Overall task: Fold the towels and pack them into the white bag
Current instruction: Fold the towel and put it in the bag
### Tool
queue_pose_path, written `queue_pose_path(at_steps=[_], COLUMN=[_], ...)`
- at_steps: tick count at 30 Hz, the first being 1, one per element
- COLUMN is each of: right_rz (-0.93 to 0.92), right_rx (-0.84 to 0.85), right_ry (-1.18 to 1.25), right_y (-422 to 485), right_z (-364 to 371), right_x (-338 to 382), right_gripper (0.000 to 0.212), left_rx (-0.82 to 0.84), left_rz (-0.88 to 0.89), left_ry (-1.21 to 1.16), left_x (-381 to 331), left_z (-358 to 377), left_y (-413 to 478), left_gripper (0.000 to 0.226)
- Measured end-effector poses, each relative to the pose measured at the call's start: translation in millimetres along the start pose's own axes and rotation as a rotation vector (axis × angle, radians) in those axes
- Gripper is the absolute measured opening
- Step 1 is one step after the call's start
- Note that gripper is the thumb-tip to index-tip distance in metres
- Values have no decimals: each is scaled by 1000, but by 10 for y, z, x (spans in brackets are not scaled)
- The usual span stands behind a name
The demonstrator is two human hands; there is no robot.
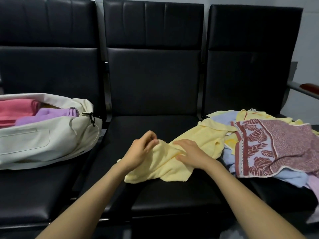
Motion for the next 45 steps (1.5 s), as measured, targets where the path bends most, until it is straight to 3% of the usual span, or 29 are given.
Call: queue_pose_path(at_steps=[3,8,10,15,17,19,23,26,28,33,37,39,41,43,45], right_rz=[-59,7,116,378,393,401,336,246,131,-147,-215,-157,-63,45,152], right_rx=[-18,-136,-174,-44,-54,-16,78,64,74,156,88,20,-90,-229,-300], right_ry=[60,291,223,-76,-74,-45,-235,-171,-90,-25,-47,-80,-134,-112,78], right_y=[-53,-173,-163,-94,-29,16,73,128,169,109,120,167,215,237,222], right_z=[-12,-569,-750,-504,-406,-312,-105,25,182,637,650,517,303,13,-243], right_x=[128,-87,-414,-1006,-1017,-990,-776,-408,-70,792,974,861,671,429,142], right_gripper=[4,13,16,11,30,50,47,48,47,46,44,32,20,15,9], left_rx=[134,172,215,205,192,210,213,63,-2,24,-60,-95,-94,10,205], left_rz=[22,-153,-245,-335,-379,-429,-450,-508,-575,-729,-678,-591,-474,-378,-337], left_ry=[-90,84,153,384,411,398,310,321,407,681,580,487,426,398,390], left_x=[-152,241,416,652,724,740,703,785,885,1189,1247,1173,1030,878,749], left_z=[199,182,187,337,435,548,656,303,-56,-764,-920,-884,-809,-641,-393], left_y=[45,-33,-70,-73,-66,-35,23,-33,-170,-667,-760,-659,-501,-369,-320], left_gripper=[12,15,23,32,40,34,19,14,16,25,33,38,28,26,39])
Point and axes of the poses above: each hand's wrist, its own y-axis towards the middle knuckle, its own z-axis out of the palm, x = y × z, the point moved 10 cm from there along y, towards the middle knuckle, and after that the axes turned 14 degrees about z, right-handed, at the moved point
